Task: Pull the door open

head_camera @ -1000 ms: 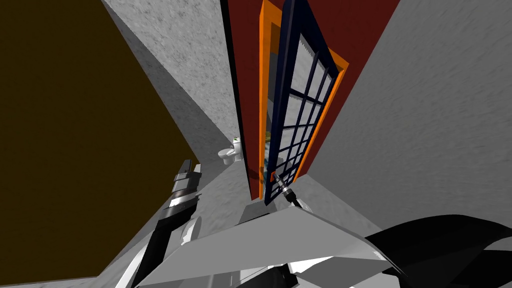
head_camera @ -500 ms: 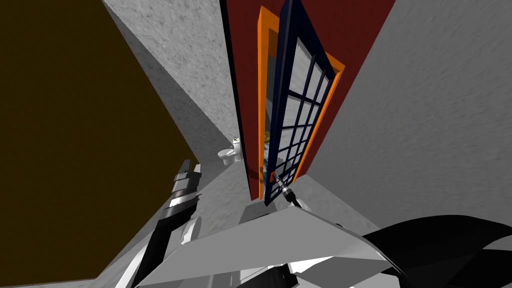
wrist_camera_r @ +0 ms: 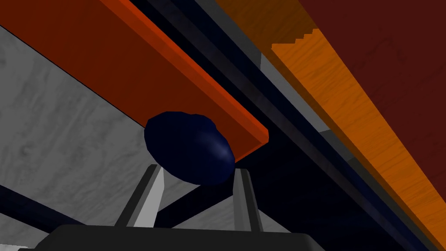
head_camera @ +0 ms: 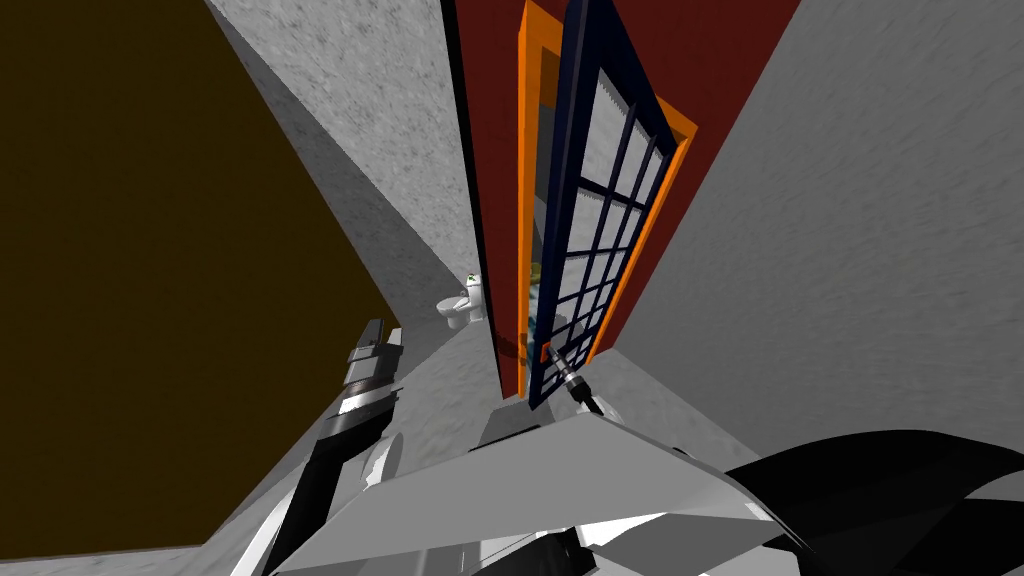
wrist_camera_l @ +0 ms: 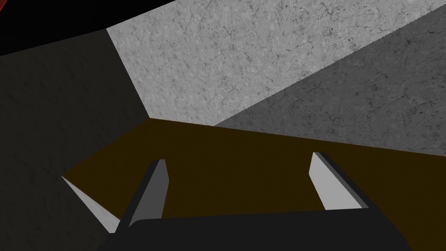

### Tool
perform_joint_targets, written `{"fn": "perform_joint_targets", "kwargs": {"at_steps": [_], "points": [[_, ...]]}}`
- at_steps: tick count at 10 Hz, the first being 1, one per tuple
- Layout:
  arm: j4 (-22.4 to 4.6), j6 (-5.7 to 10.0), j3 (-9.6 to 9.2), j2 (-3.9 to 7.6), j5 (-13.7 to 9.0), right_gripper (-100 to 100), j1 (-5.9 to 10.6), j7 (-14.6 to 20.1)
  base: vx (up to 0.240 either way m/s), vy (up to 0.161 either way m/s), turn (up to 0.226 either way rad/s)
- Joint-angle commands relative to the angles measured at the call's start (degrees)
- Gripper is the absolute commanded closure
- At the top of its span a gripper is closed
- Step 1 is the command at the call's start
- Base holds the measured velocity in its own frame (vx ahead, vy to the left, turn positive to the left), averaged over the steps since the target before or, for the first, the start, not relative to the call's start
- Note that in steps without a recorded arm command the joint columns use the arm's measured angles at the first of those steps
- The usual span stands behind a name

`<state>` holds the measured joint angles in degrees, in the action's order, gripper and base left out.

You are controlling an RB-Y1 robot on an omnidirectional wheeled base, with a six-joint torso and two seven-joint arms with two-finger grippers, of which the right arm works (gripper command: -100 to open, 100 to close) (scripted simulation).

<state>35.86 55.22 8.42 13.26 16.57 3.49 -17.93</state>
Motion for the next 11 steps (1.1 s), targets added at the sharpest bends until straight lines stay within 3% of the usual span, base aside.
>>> {"fn": "perform_joint_targets", "kwargs": {"at_steps": [1, 11], "points": [[0.2, -0.17, -0.62, -0.31, -0.6, 100, -0.14, 2.3, -0.049, -0.068, 0.101], [0.4, -0.76, -2.7, -0.06, -6.7, 100, -0.15, 16.1, -0.06, -0.047, 0.101]]}}
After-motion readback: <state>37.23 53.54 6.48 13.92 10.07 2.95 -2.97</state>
